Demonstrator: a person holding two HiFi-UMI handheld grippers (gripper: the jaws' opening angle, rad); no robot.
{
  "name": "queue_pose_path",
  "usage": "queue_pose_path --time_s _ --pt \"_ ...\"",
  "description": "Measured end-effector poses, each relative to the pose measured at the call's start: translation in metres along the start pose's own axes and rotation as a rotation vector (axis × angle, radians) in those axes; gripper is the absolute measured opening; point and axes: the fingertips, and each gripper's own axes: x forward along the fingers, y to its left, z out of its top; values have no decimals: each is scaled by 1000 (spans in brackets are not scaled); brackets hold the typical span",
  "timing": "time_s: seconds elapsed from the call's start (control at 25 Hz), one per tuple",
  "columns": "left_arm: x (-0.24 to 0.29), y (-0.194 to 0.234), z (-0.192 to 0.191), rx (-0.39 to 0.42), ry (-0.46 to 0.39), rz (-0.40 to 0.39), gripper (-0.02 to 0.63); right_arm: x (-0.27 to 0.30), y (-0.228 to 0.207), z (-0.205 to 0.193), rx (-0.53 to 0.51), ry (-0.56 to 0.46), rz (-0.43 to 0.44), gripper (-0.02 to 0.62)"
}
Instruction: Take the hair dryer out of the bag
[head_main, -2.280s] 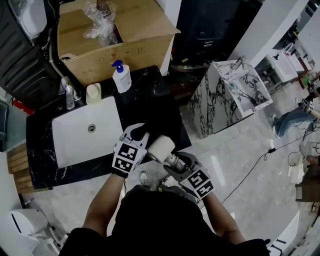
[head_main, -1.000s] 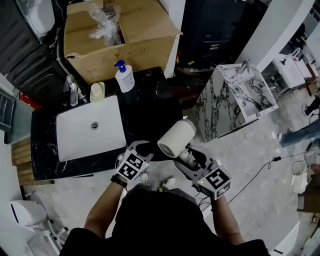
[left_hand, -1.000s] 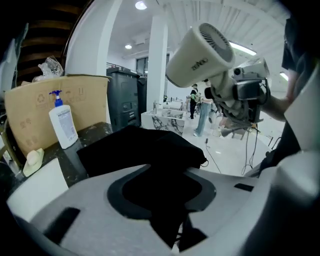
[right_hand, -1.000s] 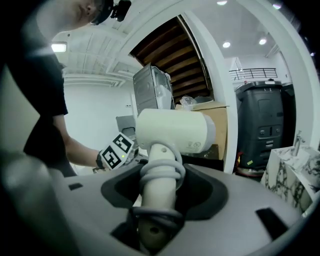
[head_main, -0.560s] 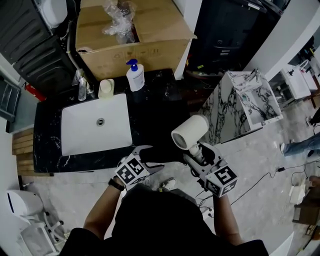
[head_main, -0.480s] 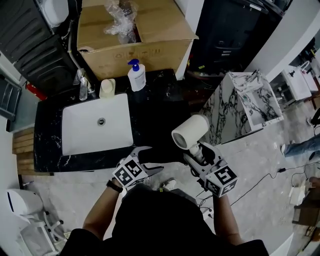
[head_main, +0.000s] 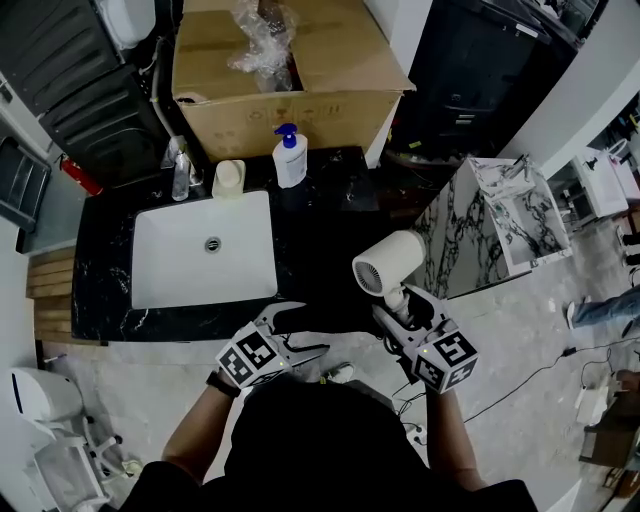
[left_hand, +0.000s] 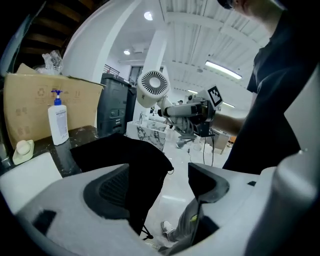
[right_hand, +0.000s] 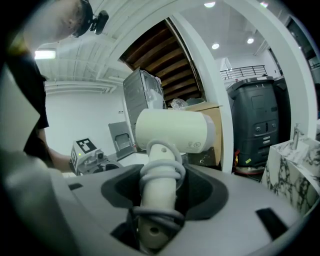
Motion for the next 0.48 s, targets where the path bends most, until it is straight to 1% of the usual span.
queue_pose_path --time_s 0.08,0.12,0.16,0.2,0.28,0.32,0.48 --pt "-5 15 6 -26 -44 63 350 3 0 3 4 -7 -5 250" --pt "-8 26 7 -47 -62 106 294 5 0 4 5 -10 -6 250" --pt "-11 37 7 -67 -77 150 195 6 0 5 4 -13 -7 250" --pt "-13 48 7 -83 -90 194 122 7 1 6 3 -14 -7 250" --pt "-18 66 9 -96 -110 275 55 9 1 8 0 -16 -7 250" --pt "-20 73 12 -94 -121 307 43 10 1 9 -1 -16 -7 250" --pt "-30 91 32 -75 -183 406 26 12 0 11 0 -16 -15 250"
